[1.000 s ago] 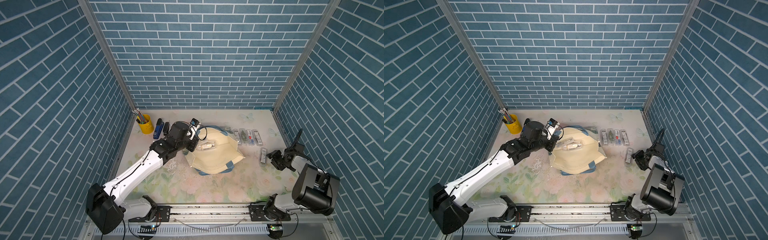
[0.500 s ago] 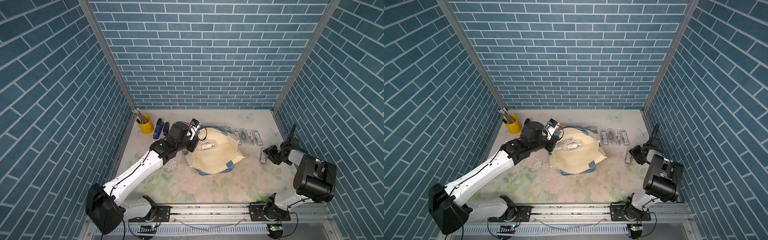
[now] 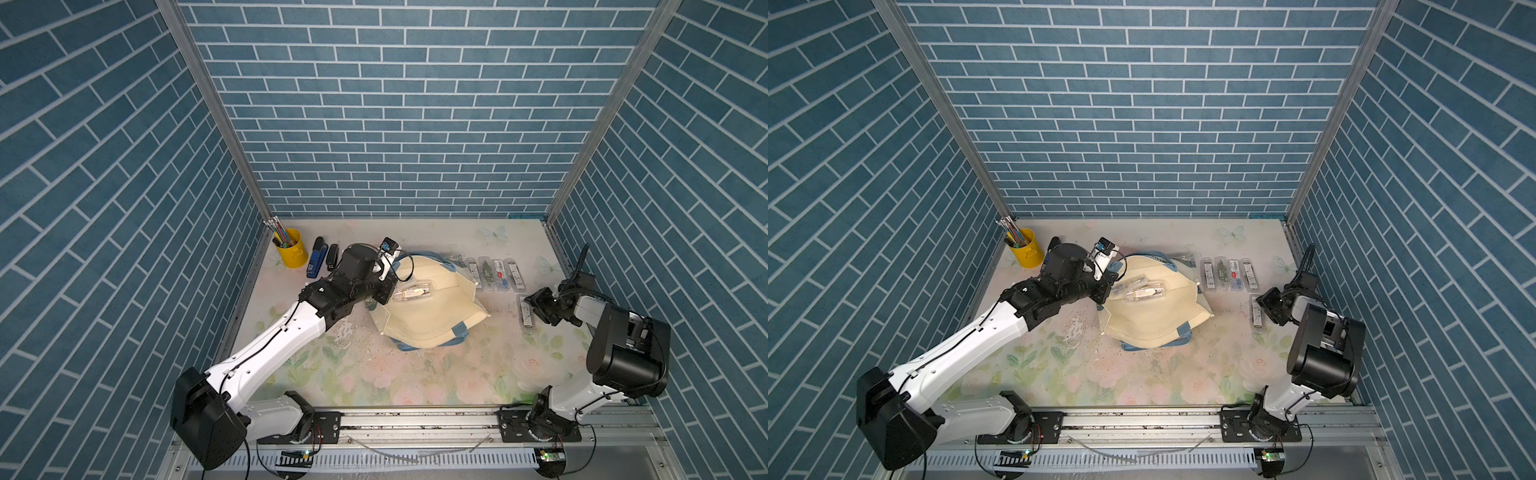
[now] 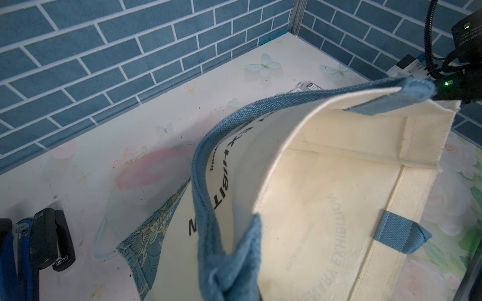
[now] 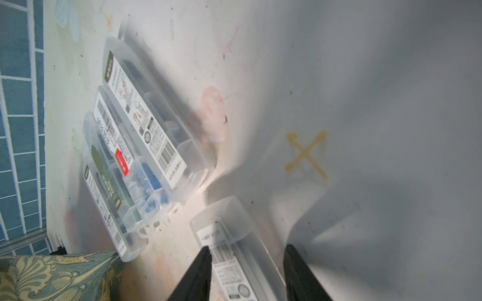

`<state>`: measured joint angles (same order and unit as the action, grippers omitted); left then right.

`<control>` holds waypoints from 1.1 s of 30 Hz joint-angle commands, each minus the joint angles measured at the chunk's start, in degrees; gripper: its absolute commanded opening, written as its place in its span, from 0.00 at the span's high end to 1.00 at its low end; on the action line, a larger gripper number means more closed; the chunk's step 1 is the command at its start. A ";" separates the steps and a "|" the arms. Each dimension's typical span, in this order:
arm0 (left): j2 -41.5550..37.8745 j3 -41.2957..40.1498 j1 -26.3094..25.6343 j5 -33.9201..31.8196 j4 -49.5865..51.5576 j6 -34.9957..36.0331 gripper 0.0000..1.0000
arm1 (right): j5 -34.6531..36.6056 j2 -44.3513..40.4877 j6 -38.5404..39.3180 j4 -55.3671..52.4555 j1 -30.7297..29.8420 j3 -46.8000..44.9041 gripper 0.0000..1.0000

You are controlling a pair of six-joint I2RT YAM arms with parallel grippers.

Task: Take out the compass set from the canvas bag
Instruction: Place the compass set at the center of the board, then pick up the compass set from the canvas bag.

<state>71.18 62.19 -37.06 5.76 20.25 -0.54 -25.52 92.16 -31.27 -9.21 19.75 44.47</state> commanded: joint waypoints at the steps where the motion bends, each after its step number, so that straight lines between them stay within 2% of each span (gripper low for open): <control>1: -1.72 0.12 -0.25 1.10 -4.52 -0.32 1.00 | -0.84 0.39 -0.40 0.29 -0.41 1.90 0.54; 7: -2.15 -0.05 -0.21 1.24 -4.52 -0.43 1.00 | -0.41 -0.68 -0.37 -0.17 -0.85 2.14 0.54; 13: -2.36 -0.06 -0.31 1.10 -4.29 -0.34 1.00 | 2.60 -8.17 0.55 -2.81 -1.69 0.02 0.54; 23: -2.71 1.20 -0.38 0.03 -2.15 0.55 1.00 | 8.16 -28.47 2.84 -10.36 -9.25 -7.44 0.54; 27: -3.04 1.09 -0.56 -0.35 -1.80 0.78 1.00 | 8.84 -32.24 4.12 -13.67 -13.10 -7.17 0.56; 30: -2.77 1.34 -0.58 -0.48 -1.77 1.38 1.00 | 11.20 -33.13 4.34 -10.62 -16.85 -8.36 0.57; 33: -2.40 1.70 -0.60 -0.19 -1.84 1.27 1.00 | 10.60 -30.99 3.28 -7.76 -20.27 -8.09 0.59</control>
<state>70.00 62.00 -37.34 5.56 21.52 0.19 -16.71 60.03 -28.67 -18.81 1.76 37.52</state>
